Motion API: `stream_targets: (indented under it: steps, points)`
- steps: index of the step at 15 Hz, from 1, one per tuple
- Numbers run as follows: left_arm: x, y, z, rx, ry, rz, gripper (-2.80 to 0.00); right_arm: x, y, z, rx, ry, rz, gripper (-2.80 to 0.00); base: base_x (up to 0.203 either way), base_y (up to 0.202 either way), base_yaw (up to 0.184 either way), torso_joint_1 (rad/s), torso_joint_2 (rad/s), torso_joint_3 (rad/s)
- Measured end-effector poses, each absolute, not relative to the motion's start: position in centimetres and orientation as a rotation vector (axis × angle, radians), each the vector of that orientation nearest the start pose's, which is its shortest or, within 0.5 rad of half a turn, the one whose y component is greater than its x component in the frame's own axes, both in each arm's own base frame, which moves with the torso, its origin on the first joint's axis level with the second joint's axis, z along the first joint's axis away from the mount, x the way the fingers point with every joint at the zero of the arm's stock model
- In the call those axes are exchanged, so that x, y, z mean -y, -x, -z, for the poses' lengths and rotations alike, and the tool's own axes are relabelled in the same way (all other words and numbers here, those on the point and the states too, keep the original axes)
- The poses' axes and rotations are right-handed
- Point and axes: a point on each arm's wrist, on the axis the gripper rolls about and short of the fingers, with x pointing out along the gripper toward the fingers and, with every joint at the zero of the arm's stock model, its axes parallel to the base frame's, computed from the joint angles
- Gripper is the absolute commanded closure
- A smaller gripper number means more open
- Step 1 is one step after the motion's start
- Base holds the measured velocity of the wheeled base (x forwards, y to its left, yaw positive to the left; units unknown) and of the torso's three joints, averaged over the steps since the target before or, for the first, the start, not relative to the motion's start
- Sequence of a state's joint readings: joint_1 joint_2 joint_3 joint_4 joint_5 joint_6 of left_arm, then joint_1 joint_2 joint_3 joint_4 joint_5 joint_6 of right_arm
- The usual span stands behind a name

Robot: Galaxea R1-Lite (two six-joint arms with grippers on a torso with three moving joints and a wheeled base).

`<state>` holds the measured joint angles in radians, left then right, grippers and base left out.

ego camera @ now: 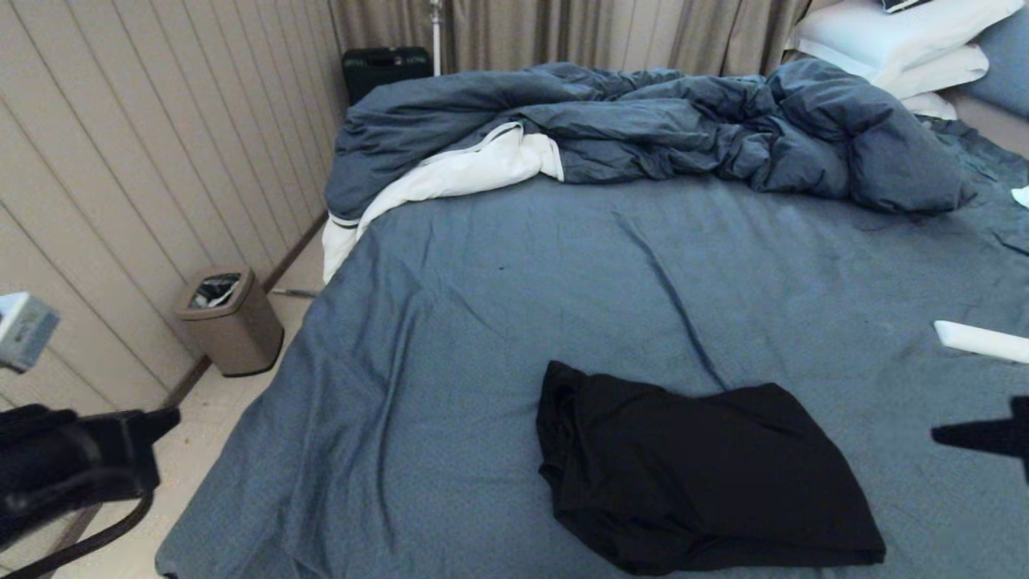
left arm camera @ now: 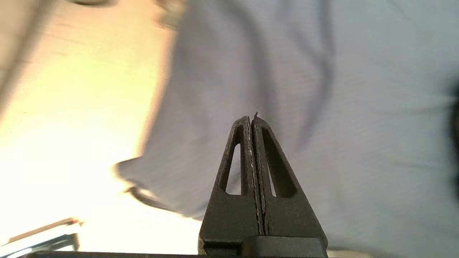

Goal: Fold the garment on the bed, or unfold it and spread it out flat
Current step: Unford the black T-shirt

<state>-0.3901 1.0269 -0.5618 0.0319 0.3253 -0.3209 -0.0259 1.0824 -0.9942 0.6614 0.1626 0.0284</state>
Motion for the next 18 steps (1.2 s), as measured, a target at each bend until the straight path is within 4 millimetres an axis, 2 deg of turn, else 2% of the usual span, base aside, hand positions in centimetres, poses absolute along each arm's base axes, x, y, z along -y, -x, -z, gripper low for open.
stream_targets:
  steps: [2, 4, 6, 8, 11, 13, 16, 18]
  points:
    - [2.3, -8.5, -19.4, -0.450, 0.128, -0.068, 0.00, 0.3, -7.7, -23.0, -0.691, -0.105, -0.064, 0.00, 0.000, 0.000, 0.000, 0.000, 0.00, 0.000]
    - [0.9, -5.3, -18.7, -0.458, 0.117, -0.108, 0.00, 0.2, -4.7, -20.2, -0.662, -0.101, -0.042, 0.00, 0.000, 0.000, 0.000, 0.000, 0.00, 0.000]
    - [-0.1, -2.6, -17.2, -0.465, 0.105, -0.145, 0.00, 0.0, -2.5, -17.0, -0.632, -0.090, -0.037, 0.00, 0.000, 0.000, 0.000, 0.000, 0.00, 0.000]
    - [-0.7, -0.8, -15.8, -0.438, 0.095, -0.201, 0.00, -0.2, -1.0, -14.4, -0.586, -0.077, -0.038, 0.00, 0.000, 0.000, 0.000, 0.000, 0.00, 0.000]
    - [-0.9, 0.7, -13.3, -0.393, 0.019, -0.260, 0.00, -0.5, 0.7, -11.3, -0.509, -0.047, -0.043, 0.00, 0.000, 0.000, 0.000, 0.000, 0.00, 0.000]
    - [-0.9, 0.8, -11.5, -0.351, -0.013, -0.264, 0.00, -0.5, 0.7, -10.2, -0.412, -0.027, -0.038, 0.00, 0.000, 0.000, 0.000, 0.000, 0.00, 0.000]
    - [-0.8, 0.3, -10.1, -0.219, 0.020, -0.249, 0.00, -0.3, 0.1, -9.8, -0.232, -0.015, 0.016, 0.00, 0.000, 0.000, 0.000, 0.000, 0.00, 0.000]
    - [-0.7, 0.0, -10.1, -0.139, 0.042, -0.204, 0.00, -0.2, 0.0, -9.6, -0.194, -0.014, 0.032, 0.00, 0.000, 0.000, 0.000, 0.000, 0.00, 0.000]
